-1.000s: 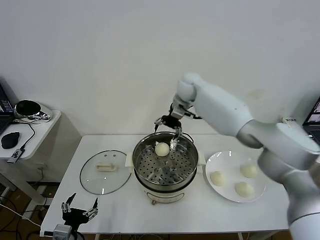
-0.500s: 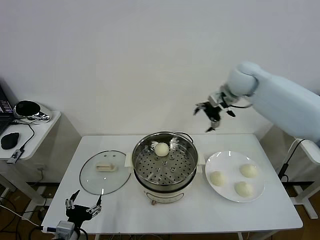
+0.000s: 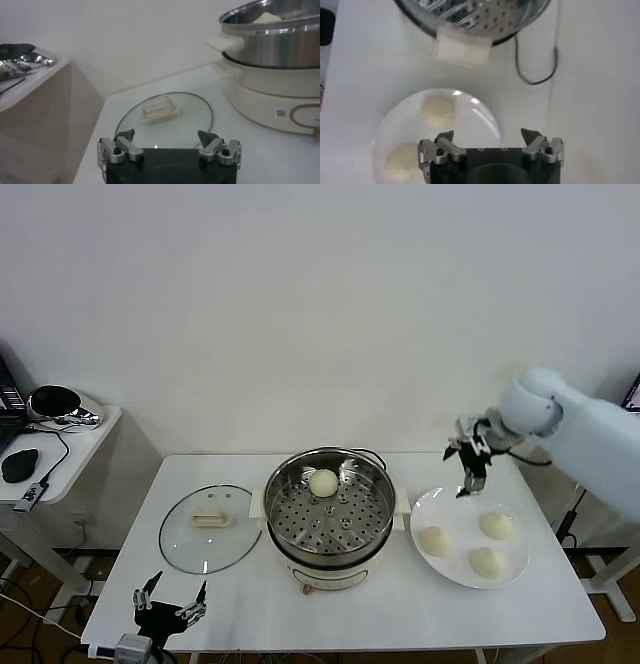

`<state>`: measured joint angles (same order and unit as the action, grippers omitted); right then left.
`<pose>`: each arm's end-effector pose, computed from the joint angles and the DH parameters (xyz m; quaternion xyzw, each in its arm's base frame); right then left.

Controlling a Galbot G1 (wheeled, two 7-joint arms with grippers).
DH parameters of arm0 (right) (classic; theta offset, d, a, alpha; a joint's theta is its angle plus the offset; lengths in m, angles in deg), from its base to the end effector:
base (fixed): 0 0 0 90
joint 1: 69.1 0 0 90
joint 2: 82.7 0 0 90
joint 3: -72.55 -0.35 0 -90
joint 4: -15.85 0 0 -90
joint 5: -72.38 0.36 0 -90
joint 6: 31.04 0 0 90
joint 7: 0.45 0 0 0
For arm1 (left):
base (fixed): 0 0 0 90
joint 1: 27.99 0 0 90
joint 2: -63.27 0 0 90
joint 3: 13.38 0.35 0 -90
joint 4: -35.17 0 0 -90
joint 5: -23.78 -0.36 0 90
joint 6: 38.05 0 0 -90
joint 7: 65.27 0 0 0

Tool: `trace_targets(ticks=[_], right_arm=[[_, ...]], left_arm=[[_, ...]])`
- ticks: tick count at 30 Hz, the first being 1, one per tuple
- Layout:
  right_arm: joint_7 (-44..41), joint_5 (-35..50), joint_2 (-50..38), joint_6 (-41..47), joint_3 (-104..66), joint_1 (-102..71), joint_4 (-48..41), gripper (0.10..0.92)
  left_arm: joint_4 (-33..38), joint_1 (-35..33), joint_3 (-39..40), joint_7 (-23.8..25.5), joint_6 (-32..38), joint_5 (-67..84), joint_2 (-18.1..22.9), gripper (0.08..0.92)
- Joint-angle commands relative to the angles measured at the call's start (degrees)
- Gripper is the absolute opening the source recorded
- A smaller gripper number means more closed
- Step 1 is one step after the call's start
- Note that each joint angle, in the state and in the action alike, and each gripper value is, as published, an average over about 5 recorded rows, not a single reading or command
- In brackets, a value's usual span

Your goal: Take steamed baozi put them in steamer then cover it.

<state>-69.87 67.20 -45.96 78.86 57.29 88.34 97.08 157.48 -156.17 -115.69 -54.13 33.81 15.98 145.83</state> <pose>0.5136 -0.1191 -0.1120 0.4893 -0.5539 0.5499 0.3892 0.1423 0.0847 -0.3000 -0.0186 -0.9642 -0.1515 0.2170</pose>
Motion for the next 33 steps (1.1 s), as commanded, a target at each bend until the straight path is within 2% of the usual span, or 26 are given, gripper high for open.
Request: trace_targets(ticks=[1, 11, 33], right_arm=[[0.58, -3.36, 0.25, 2.15, -4.26, -10.77, -0.09, 0.823], [2.91, -6.93, 5.48, 1.17, -5.48, -13.77, -5.45, 0.823], [4.13, -9.17, 9.74, -0.12, -7.26, -16.4, -10.12, 0.823]], left_arm=[[-0.47, -0.33, 0.14, 0.06, -0.07, -0.22, -0.08, 0.823], [-2.15, 0.37, 0.28, 0.2, -0.27, -0.32, -0.51, 0.823], [-3.98, 0.68, 1.39, -0.04, -0.44, -1.19, -0.32, 0.823]])
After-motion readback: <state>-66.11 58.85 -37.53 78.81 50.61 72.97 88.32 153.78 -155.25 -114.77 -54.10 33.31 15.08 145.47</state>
